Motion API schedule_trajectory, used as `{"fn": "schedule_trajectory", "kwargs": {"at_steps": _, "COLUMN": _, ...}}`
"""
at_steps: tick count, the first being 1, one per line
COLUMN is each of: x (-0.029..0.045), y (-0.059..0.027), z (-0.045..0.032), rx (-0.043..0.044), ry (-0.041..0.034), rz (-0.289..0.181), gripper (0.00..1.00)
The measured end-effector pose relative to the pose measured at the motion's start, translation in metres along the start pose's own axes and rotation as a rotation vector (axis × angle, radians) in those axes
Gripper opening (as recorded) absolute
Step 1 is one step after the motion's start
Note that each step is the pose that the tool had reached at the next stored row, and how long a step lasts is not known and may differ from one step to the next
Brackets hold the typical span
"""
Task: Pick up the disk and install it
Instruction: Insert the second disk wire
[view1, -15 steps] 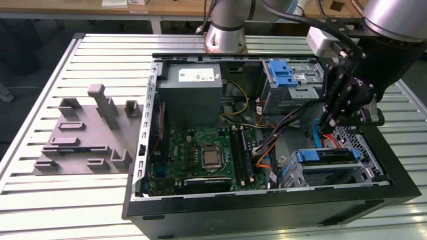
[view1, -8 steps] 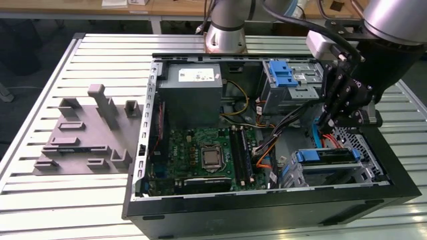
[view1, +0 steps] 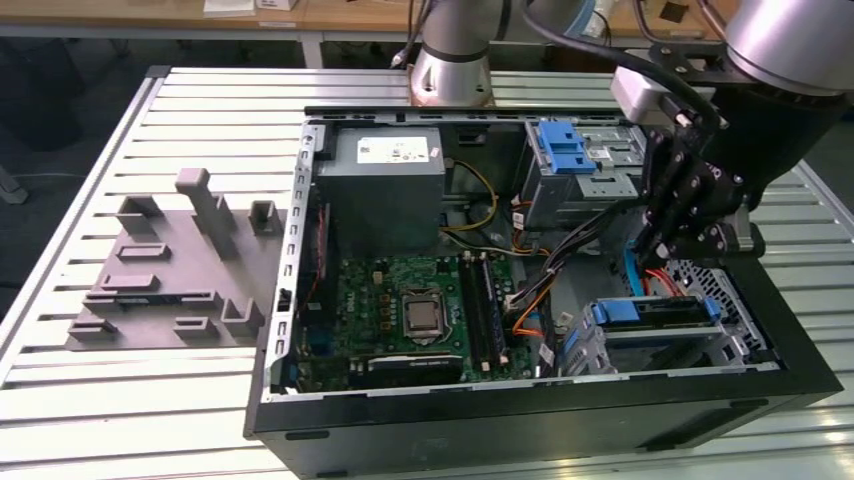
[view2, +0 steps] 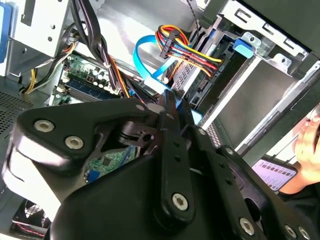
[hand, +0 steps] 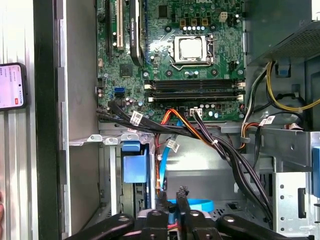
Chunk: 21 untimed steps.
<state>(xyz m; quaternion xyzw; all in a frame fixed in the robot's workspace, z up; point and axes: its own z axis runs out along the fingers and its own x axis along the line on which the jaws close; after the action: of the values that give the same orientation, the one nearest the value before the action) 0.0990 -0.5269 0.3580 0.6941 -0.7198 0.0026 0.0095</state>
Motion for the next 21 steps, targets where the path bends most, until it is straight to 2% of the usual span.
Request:
{"fn": "schedule_trajectory", "kwargs": {"at_steps": 1, "x": 0.0001, "y": 0.0000, "z": 0.0004, "rx": 0.0000, "ry": -0.0001, "rz": 0.000, "gripper": 0.23}}
{"fn": "schedule_trajectory", "kwargs": {"at_steps": 4, "x": 0.0005, "y": 0.0000, "z": 0.0016, "rx": 0.0000, "ry": 0.0000, "rz": 0.000, "gripper": 0.23}}
{"fn": "schedule_trajectory", "kwargs": {"at_steps": 5, "x": 0.0007, "y": 0.0000, "z": 0.0020, "rx": 0.0000, "ry": 0.0001, "rz": 0.000, "gripper": 0.22}}
{"fn": "schedule_trajectory", "kwargs": {"at_steps": 6, "x": 0.0009, "y": 0.0000, "z": 0.0023, "rx": 0.0000, "ry": 0.0001, "rz": 0.000, "gripper": 0.16}}
{"fn": "schedule_trajectory", "kwargs": {"at_steps": 8, "x": 0.0010, "y": -0.0001, "z": 0.0027, "rx": -0.0001, "ry": -0.0012, "rz": 0.000, "gripper": 0.16}}
{"fn": "schedule_trajectory", "kwargs": {"at_steps": 9, "x": 0.0012, "y": -0.0001, "z": 0.0029, "rx": -0.0002, "ry": -0.0050, "rz": 0.000, "gripper": 0.16}}
{"fn": "schedule_trajectory", "kwargs": {"at_steps": 12, "x": 0.0020, "y": -0.0002, "z": 0.0036, "rx": -0.0009, "ry": -0.0275, "rz": 0.000, "gripper": 0.16}}
{"fn": "schedule_trajectory", "kwargs": {"at_steps": 14, "x": 0.0039, "y": -0.0003, "z": 0.0052, "rx": -0.0012, "ry": -0.0375, "rz": 0.000, "gripper": 0.16}}
{"fn": "schedule_trajectory", "kwargs": {"at_steps": 21, "x": 0.0189, "y": -0.0009, "z": 0.0105, "rx": -0.0007, "ry": -0.0396, "rz": 0.000, "gripper": 0.16}}
